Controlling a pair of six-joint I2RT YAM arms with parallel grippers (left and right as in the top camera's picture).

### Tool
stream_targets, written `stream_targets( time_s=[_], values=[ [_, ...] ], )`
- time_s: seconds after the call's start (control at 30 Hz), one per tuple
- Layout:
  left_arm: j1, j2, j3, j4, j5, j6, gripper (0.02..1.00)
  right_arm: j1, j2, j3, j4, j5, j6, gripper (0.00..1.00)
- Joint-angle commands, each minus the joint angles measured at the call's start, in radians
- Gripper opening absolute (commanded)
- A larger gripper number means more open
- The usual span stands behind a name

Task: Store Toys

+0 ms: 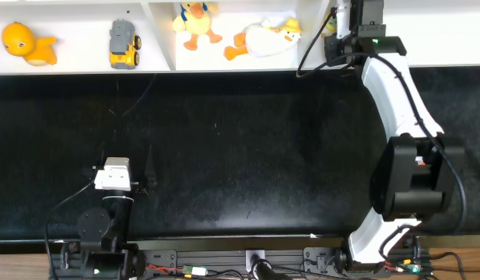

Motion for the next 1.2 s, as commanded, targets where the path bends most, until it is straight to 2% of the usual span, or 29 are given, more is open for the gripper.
stream_targets(
  time_s=[0.03, 0.2, 0.3, 0.37, 0.4, 0.47, 0.53, 0.6, 0.77, 1.03, 1.2],
  values=[
    [-0.008, -0.01, -0.001, -0.005, -0.005, 0.023, 0.998, 0.001, 0.015, 0.03, -0.002, -0.015, 0.033, 0.075],
    [-0.008, -0.01, -0.001, -0.005, -0.005, 0.023, 0.998, -0.004, 0.015, 0.03, -0.023, -0.014, 0.055, 0.172],
    [-0.008, -0.01, -0.001, -0.005, -0.005, 0.023, 0.998, -0.006, 0.014, 0.03, -0.043, -0.014, 0.056, 0.299],
    [-0.008, -0.01, -0.001, -0.005, -0.005, 0.023, 0.998, -0.006, 0.011, 0.03, -0.054, -0.014, 0.059, 0.465],
    [-0.008, -0.01, -0.001, -0.005, -0.005, 0.023, 0.998, -0.006, 0.006, 0.03, -0.058, -0.013, 0.058, 0.579],
    [-0.008, -0.01, -0.001, -0.005, -0.005, 0.023, 0.998, -0.006, -0.009, 0.03, -0.06, -0.013, 0.058, 0.7],
    [-0.008, -0.01, -0.001, -0.005, -0.004, 0.023, 0.998, -0.009, -0.029, 0.03, -0.061, -0.01, 0.058, 0.904],
    [-0.008, -0.01, -0.001, -0.005, -0.005, 0.023, 0.998, -0.015, -0.053, 0.029, -0.075, -0.01, 0.058, 0.998],
    [-0.008, -0.01, -0.001, -0.005, -0.005, 0.023, 0.998, -0.026, -0.151, -0.026, -0.126, 0.019, 0.057, 0.998],
    [-0.008, -0.01, -0.001, -0.005, -0.004, 0.023, 0.998, -0.031, -0.492, -0.372, -0.14, 0.135, 0.058, 1.0],
    [-0.008, -0.01, -0.001, -0.005, -0.004, 0.023, 0.998, -0.108, -0.721, -0.499, -0.277, 0.148, 0.058, 0.998]
  ],
)
